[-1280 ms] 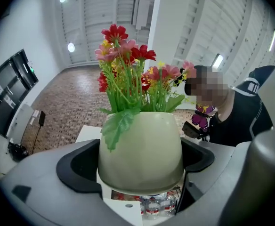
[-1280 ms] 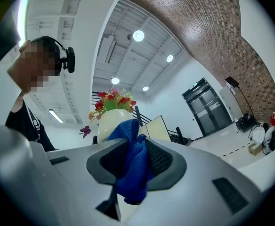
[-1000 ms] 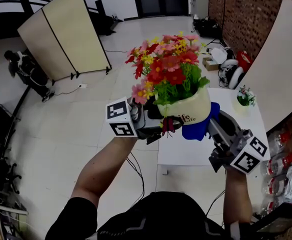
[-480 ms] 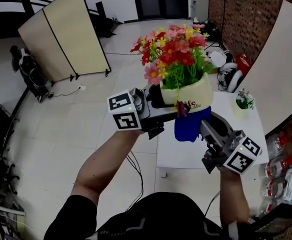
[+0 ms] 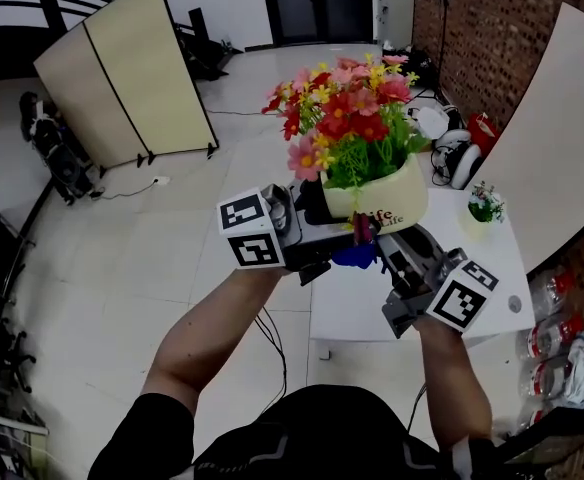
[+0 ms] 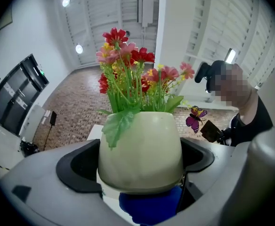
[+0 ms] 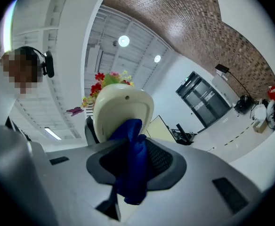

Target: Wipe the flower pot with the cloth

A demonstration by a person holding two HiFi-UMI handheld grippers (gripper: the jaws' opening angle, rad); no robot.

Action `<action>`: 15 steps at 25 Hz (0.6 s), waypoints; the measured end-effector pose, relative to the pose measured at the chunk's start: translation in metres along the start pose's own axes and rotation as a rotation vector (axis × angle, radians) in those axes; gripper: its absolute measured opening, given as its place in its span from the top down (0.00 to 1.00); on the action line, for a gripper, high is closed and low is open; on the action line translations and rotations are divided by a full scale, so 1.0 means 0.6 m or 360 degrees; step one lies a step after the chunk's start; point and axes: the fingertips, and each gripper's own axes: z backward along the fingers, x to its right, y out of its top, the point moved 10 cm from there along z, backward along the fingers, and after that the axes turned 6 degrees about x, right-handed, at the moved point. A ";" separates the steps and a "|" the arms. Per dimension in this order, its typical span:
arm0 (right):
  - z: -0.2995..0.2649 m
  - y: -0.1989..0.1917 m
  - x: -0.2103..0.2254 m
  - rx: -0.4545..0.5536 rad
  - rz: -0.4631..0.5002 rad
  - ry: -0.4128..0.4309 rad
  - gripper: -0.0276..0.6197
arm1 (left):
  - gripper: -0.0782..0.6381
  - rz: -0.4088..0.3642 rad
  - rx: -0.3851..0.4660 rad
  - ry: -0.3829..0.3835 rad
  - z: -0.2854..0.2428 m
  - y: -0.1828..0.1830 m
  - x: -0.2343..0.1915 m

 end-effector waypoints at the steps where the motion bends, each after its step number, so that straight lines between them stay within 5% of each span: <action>1: -0.002 0.000 -0.003 0.0003 -0.0006 0.0020 0.81 | 0.16 -0.0003 -0.0001 -0.0001 0.000 -0.001 -0.001; 15: 0.067 -0.014 -0.012 -0.0117 0.0026 0.0195 0.81 | 0.16 -0.0064 -0.0027 0.0078 0.023 -0.029 -0.029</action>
